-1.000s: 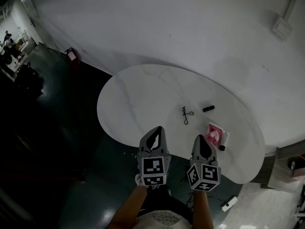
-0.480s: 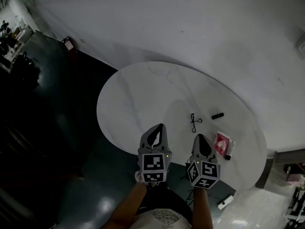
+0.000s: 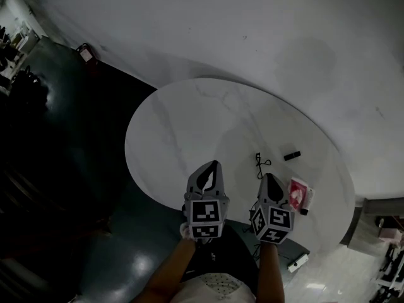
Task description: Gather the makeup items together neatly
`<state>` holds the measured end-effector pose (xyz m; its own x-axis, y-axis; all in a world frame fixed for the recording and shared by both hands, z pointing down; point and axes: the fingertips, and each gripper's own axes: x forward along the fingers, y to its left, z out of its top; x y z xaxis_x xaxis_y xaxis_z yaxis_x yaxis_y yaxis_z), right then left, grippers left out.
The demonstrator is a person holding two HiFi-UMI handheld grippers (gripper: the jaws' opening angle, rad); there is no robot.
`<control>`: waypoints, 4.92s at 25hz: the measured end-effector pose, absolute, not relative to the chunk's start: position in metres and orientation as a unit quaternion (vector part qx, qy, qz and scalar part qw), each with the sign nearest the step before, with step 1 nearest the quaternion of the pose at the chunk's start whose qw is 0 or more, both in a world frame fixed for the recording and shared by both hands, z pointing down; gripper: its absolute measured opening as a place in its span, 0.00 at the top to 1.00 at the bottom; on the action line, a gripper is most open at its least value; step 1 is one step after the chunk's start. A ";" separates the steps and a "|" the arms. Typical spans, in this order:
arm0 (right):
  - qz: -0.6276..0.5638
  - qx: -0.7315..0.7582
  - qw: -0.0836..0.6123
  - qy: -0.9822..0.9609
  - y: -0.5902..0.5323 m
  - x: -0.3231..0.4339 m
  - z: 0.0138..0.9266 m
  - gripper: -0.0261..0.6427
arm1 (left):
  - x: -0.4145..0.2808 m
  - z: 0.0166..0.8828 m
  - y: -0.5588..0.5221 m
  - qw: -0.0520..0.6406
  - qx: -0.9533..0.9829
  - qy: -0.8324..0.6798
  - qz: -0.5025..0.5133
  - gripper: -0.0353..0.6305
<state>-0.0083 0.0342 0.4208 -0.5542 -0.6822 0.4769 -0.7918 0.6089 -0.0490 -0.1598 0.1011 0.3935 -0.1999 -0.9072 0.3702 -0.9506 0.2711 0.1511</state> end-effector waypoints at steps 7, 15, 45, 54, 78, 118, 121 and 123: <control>0.145 0.411 0.243 -0.866 0.018 -0.007 0.443 0.90 | -0.160 0.408 0.091 0.211 0.591 -0.776 0.065 0.89; 0.147 0.370 0.289 -0.871 -0.002 -0.010 0.476 0.89 | -0.158 0.425 0.079 0.225 0.566 -0.788 0.090 0.89; 0.156 0.243 0.406 -0.867 -0.009 -0.019 0.552 0.85 | -0.143 0.460 0.044 0.263 0.519 -0.803 0.130 0.89; 0.135 0.257 0.424 -0.858 -0.012 -0.020 0.557 0.89 | -0.154 0.469 0.036 0.273 0.532 -0.791 0.132 0.89; 0.277 0.406 0.319 -0.811 -0.036 -0.073 0.523 0.93 | -0.187 0.467 0.030 0.277 0.565 -0.767 0.126 0.89; 0.327 0.490 0.358 -0.724 -0.060 -0.125 0.561 0.90 | -0.241 0.472 0.026 0.281 0.560 -0.770 0.121 0.89; 0.330 0.489 0.352 -0.726 -0.060 -0.124 0.560 0.90 | -0.241 0.475 0.027 0.284 0.559 -0.769 0.126 0.89; 0.331 0.487 0.349 -0.729 -0.061 -0.125 0.558 0.89 | -0.242 0.476 0.029 0.285 0.558 -0.769 0.126 0.89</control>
<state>-0.1249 -0.0607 0.5580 -0.2821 -0.4789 0.8313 -0.9412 0.3058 -0.1433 -0.2418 0.0286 0.4760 -0.2156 -0.7860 0.5793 -0.9299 0.3463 0.1238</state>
